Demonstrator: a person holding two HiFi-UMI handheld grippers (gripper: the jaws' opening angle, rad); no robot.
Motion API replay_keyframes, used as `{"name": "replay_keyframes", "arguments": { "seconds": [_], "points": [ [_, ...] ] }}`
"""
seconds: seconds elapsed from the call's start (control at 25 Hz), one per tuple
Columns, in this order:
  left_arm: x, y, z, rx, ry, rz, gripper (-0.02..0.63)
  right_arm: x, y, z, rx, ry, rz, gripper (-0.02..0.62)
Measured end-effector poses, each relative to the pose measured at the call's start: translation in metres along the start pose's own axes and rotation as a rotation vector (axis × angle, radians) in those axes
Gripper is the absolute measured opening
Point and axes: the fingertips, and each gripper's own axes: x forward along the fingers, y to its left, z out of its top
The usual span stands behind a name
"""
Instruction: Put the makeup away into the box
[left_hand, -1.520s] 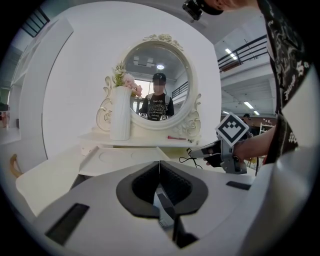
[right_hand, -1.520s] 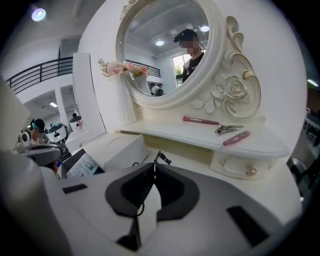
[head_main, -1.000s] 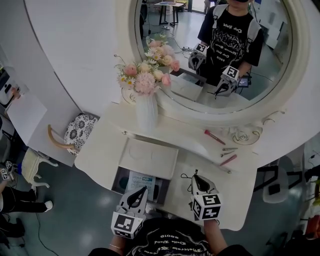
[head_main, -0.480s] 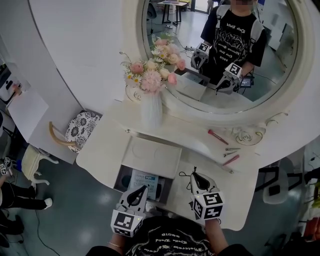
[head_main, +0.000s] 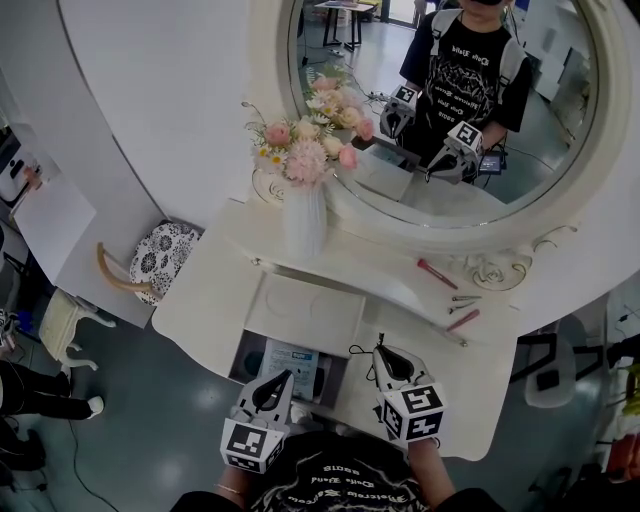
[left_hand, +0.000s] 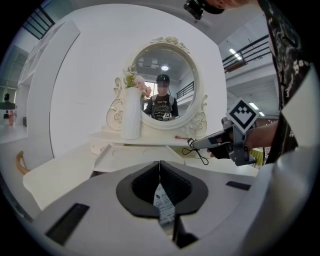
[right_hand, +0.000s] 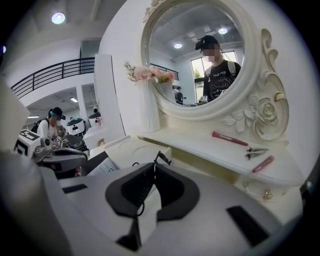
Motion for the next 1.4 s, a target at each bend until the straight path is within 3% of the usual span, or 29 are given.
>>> {"name": "replay_keyframes", "arguments": {
  "seconds": [1.4],
  "points": [
    [-0.011,0.019,-0.004,-0.01,-0.009,0.033,0.017,0.019,0.074,0.002,-0.094,0.027,0.166,0.023]
  ]
}}
